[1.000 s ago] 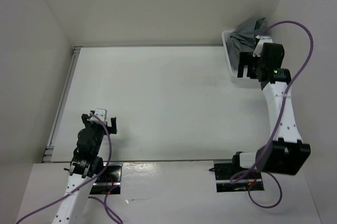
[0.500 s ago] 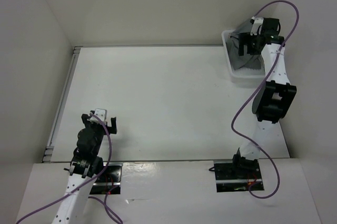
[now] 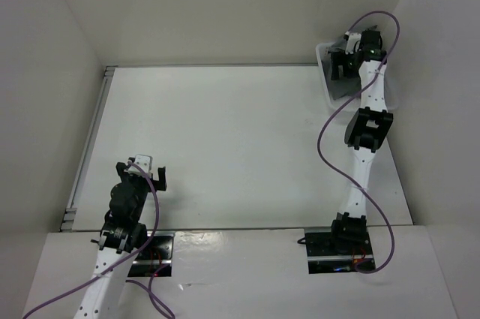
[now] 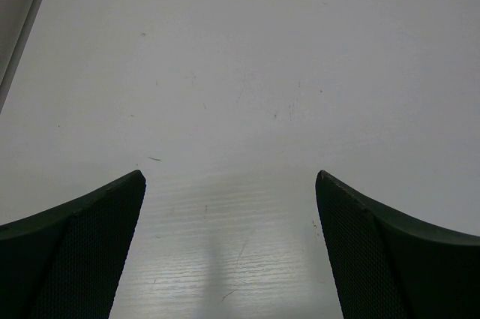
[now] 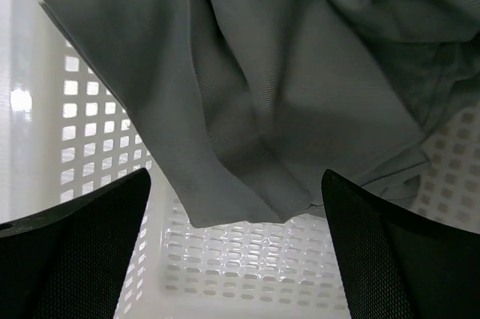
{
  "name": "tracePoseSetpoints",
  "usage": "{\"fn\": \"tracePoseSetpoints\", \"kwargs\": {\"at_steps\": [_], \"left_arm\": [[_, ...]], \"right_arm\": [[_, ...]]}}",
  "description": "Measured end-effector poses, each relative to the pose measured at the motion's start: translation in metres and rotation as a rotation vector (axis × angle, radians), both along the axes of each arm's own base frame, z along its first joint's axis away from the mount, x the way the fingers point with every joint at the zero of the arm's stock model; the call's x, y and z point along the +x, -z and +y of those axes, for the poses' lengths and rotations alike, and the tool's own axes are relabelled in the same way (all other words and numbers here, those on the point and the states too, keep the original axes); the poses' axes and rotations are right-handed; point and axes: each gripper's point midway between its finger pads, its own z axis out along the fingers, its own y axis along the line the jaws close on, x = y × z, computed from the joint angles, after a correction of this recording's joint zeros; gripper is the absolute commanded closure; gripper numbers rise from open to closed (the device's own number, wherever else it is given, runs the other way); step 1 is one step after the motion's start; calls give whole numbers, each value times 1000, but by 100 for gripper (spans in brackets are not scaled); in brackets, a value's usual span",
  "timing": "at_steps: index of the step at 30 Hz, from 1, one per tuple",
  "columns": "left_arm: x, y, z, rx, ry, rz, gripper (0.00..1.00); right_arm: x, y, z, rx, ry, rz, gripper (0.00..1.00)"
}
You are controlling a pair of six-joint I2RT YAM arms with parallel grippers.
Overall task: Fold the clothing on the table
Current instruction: Grab the skirt from the pile
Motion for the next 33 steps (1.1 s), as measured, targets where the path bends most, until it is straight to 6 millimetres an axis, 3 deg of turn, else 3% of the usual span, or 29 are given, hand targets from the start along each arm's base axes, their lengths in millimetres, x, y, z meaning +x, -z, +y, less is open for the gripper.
{"fn": "tracePoseSetpoints", "kwargs": {"at_steps": [4,14,18,22,23,29,31,33], "left_arm": [[0,0,0,0,0,0,0],[0,0,0,0,0,0,0],[0,0,0,0,0,0,0],[0,0,0,0,0,0,0],[0,0,0,0,0,0,0],[0,0,0,0,0,0,0],[0,0,0,0,0,0,0],[0,0,0,0,0,0,0]], "right_arm": [[-5,22,3,14,-14,55,2],[5,47,1,11,-23,54,2],[11,61,-3,-3,-18,49,16],[15,70,-9,-29,-12,37,78],[16,69,-11,-32,-3,31,99],[13,59,-13,56,4,14,100],[5,45,-11,115,-11,12,100],[-5,15,-9,166,-28,-3,100]]}}
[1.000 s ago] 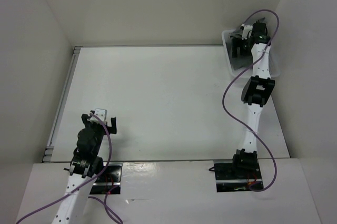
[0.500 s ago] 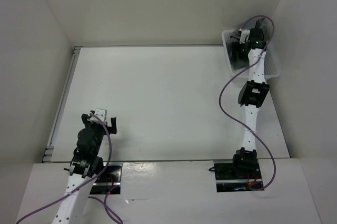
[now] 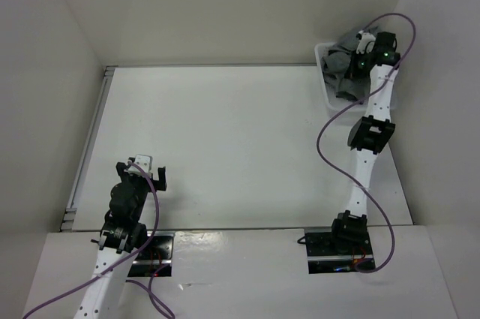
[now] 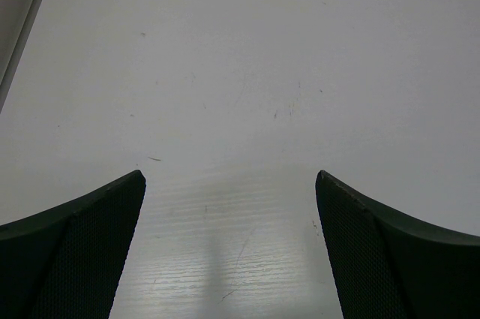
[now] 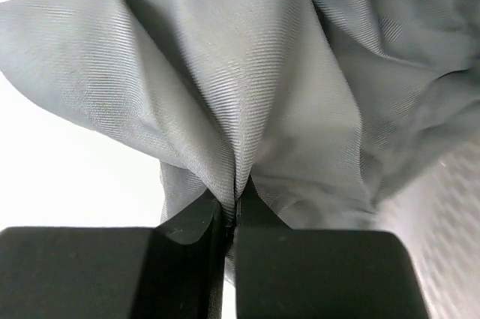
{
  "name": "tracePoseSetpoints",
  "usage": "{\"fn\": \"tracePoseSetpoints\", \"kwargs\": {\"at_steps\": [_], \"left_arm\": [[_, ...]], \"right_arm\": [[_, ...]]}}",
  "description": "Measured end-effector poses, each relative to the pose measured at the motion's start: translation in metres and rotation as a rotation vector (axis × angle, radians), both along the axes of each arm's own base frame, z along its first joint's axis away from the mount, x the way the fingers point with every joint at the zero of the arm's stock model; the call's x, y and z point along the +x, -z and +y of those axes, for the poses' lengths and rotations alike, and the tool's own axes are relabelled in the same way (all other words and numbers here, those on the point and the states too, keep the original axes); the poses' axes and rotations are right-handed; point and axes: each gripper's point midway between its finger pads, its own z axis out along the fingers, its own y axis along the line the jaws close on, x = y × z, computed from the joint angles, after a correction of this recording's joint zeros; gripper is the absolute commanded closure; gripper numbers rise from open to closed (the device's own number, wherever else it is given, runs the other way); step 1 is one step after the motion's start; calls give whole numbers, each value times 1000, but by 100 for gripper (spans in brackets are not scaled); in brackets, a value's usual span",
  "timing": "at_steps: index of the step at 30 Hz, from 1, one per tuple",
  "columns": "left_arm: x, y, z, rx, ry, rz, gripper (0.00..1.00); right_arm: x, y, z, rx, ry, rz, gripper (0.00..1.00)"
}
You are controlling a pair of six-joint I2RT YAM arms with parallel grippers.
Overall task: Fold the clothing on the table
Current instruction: Grab the skirt from the pile, then move the skirt to the center of the board
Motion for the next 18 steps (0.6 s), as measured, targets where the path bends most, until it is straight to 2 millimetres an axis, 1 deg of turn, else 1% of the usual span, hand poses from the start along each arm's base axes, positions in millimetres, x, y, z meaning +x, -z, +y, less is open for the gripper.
{"fn": "tracePoseSetpoints", "kwargs": {"at_steps": [1,3,4,6,7,8,9,10,11,12,13,14,15,16,17,18], "left_arm": [[0,0,0,0,0,0,0],[0,0,0,0,0,0,0],[0,0,0,0,0,0,0],[0,0,0,0,0,0,0],[0,0,0,0,0,0,0],[0,0,0,0,0,0,0],[0,0,0,0,0,0,0],[0,0,0,0,0,0,0],[0,0,0,0,0,0,0],[0,0,0,0,0,0,0],[0,0,0,0,0,0,0],[0,0,0,0,0,0,0],[0,0,0,0,0,0,0],[0,0,0,0,0,0,0],[0,0,0,0,0,0,0],[0,0,0,0,0,0,0]], "right_arm": [[-6,-23,3,19,-14,-20,100],[-21,-79,6,37,-38,-82,100],[-31,-116,11,34,-57,-129,100],[-58,-198,28,15,-109,-251,100],[-78,-247,42,-8,-147,-339,100],[-97,-287,57,-25,-185,-414,100],[-121,-327,76,-45,-231,-492,100],[-150,-364,97,-62,-284,-564,100],[-175,-389,116,-73,-329,-617,100],[-202,-411,140,-80,-392,-663,100],[-226,-424,159,-88,-445,-695,95],[-247,-431,179,-86,-499,-710,85],[-264,-435,196,-80,-551,-721,30],[-280,-433,211,-68,-593,-715,2],[-290,-424,222,-57,-628,-688,1],[-295,-408,230,-44,-651,-642,1]]}}
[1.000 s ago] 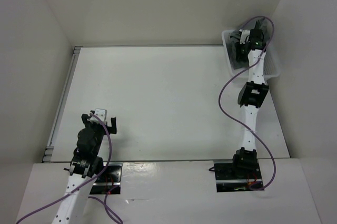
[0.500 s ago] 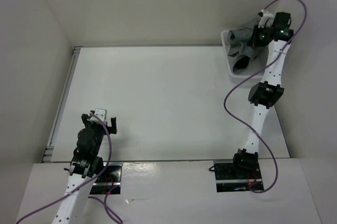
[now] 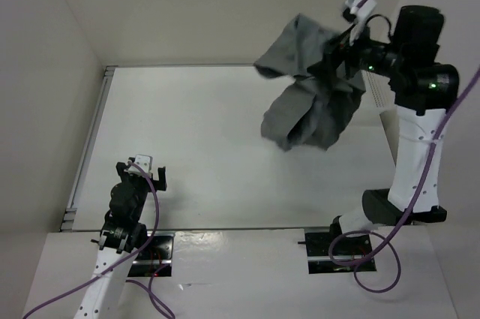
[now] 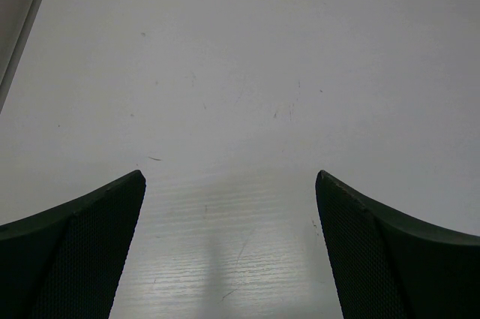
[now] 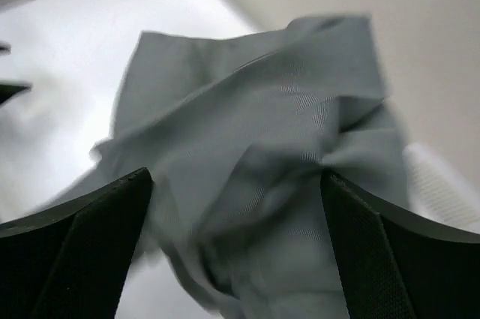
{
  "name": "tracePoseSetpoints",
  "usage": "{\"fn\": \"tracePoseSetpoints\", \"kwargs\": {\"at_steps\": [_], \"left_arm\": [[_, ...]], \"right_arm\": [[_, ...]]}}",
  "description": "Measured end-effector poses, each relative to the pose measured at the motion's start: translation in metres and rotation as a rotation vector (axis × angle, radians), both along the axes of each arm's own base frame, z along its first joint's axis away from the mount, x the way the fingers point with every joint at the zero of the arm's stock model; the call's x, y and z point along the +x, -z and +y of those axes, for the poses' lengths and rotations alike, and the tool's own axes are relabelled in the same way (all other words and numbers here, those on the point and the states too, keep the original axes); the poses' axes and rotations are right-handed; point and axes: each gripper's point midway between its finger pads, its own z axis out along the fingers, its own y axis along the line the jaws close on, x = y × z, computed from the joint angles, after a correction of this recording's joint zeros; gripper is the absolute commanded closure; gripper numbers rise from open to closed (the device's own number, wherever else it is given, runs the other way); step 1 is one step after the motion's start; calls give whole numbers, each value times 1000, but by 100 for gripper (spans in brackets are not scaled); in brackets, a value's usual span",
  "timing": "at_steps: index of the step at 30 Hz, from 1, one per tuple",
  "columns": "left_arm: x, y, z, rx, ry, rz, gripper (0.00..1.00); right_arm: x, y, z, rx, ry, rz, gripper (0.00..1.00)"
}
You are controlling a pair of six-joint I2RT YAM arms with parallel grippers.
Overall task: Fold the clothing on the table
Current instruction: Move the skirt to the center of the board
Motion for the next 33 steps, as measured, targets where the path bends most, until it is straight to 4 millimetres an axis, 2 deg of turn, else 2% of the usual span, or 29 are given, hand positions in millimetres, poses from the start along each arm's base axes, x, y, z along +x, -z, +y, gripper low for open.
{"fn": "tracePoseSetpoints", "kwargs": {"at_steps": [1,3,6,8,9,11,13,16,22,24,28,33], "left_arm": [[0,0,0,0,0,0,0],[0,0,0,0,0,0,0],[0,0,0,0,0,0,0],[0,0,0,0,0,0,0],[0,0,0,0,0,0,0],[0,0,0,0,0,0,0],[0,0,0,0,0,0,0],[0,0,0,0,0,0,0],[0,0,0,0,0,0,0],[0,0,0,0,0,0,0],[0,0,0,0,0,0,0],[0,0,0,0,0,0,0]], "right_arm": [[-2,14,6,-5,-11,36,1],[3,64,15,-29,-10,155,1],[15,156,21,-80,37,351,1],[10,213,17,-114,84,478,1],[4,236,13,-132,113,529,1],[-5,260,4,-153,172,570,1],[-13,270,-7,-167,234,559,1],[-26,273,-17,-172,284,532,1],[-63,299,-19,-166,260,559,1],[-72,297,-17,-153,243,550,1],[-81,275,-21,-105,238,471,1],[-82,261,-40,-70,304,416,1]]}}
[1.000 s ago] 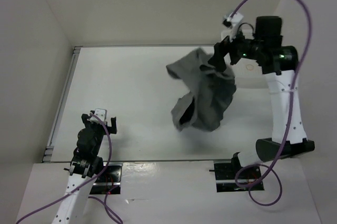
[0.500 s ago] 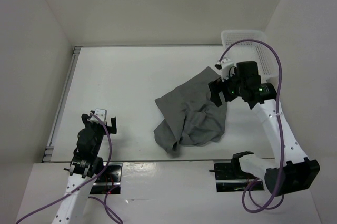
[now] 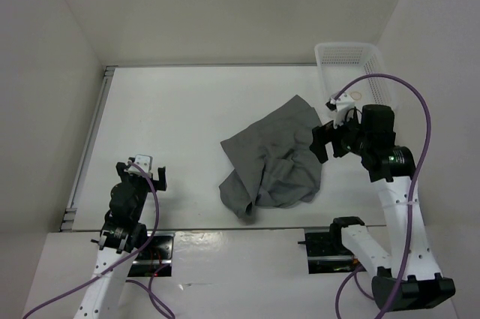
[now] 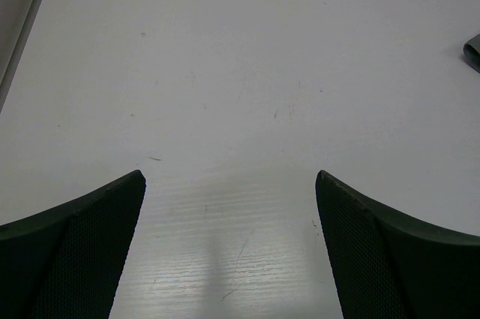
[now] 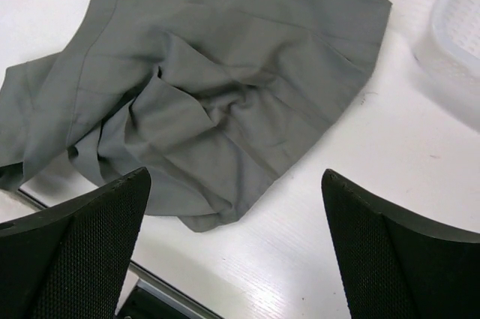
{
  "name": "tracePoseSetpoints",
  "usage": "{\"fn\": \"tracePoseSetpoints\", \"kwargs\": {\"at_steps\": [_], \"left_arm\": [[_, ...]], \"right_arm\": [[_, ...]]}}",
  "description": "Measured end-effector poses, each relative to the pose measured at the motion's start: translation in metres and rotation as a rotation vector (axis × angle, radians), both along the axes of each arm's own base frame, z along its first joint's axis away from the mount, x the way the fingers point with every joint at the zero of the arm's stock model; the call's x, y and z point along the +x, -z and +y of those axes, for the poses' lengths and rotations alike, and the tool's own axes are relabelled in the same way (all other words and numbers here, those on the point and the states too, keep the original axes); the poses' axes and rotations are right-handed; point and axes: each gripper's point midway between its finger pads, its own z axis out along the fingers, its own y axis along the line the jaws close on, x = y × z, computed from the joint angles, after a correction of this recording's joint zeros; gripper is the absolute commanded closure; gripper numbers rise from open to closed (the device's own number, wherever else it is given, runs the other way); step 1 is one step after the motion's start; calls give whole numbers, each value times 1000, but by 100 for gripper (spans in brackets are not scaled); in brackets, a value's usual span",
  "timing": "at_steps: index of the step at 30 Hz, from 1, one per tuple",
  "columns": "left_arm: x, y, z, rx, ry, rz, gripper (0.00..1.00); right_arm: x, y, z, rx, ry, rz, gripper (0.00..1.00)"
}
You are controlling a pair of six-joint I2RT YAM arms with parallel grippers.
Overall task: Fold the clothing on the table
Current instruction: Move the skirt to the center of the board, then flatten the skirt out
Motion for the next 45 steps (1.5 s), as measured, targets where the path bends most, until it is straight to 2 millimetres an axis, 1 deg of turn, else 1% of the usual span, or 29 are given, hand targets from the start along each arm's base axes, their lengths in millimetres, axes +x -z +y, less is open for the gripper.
{"fn": "tracePoseSetpoints", "kwargs": {"at_steps": [2,6,8,14,17,18,19,21,22,24,26,27,29,30,31,32,33,34,36,37,40,43,45], "left_arm": [[0,0,0,0,0,0,0],[0,0,0,0,0,0,0],[0,0,0,0,0,0,0],[0,0,0,1,3,0,0],[0,-1,-5,23,37,-3,0],[0,-3,-4,22,32,-8,0],[0,-10,-2,22,18,-23,0],[0,-39,4,24,-14,-82,0],[-1,-60,7,22,-25,-123,0],[-7,-118,13,9,-59,-207,0],[-8,-173,20,0,-104,-201,0],[-4,-207,23,-13,-128,-185,0],[14,-271,25,-24,-162,-142,0],[24,-298,25,-21,-166,-128,0],[34,-319,23,1,-149,-114,0],[40,-331,22,22,-126,-96,0],[44,-333,21,43,-105,-57,0],[43,-327,19,60,-77,-6,0],[28,-301,19,76,-43,113,0],[19,-290,20,78,-36,164,0],[-9,-259,26,67,-48,296,0],[-32,-229,34,50,-82,405,0],[-44,-218,34,36,-88,459,0]], "right_arm": [[2,0,-8,1,28,-2,1],[6,0,-30,1,121,-2,1],[7,0,-38,0,150,-1,1],[11,5,-46,-1,183,22,1],[12,6,-49,-1,196,24,1],[12,6,-50,-1,196,24,1],[12,6,-49,1,195,25,1],[13,8,-48,4,188,33,1],[14,9,-46,6,179,42,1],[19,11,-40,15,150,65,1],[28,11,-31,26,109,90,1],[34,9,-26,29,87,99,1],[47,5,-12,24,33,121,1],[55,3,-3,15,-1,127,1],[63,2,10,4,-45,138,1],[71,-1,24,-14,-93,145,1],[80,-2,40,-32,-141,146,1],[88,0,57,-52,-189,154,1],[100,7,93,-93,-296,165,1],[102,15,112,-115,-348,178,1],[103,49,160,-181,-495,241,1],[105,82,197,-224,-605,289,4],[105,106,213,-245,-664,318,6]]}}
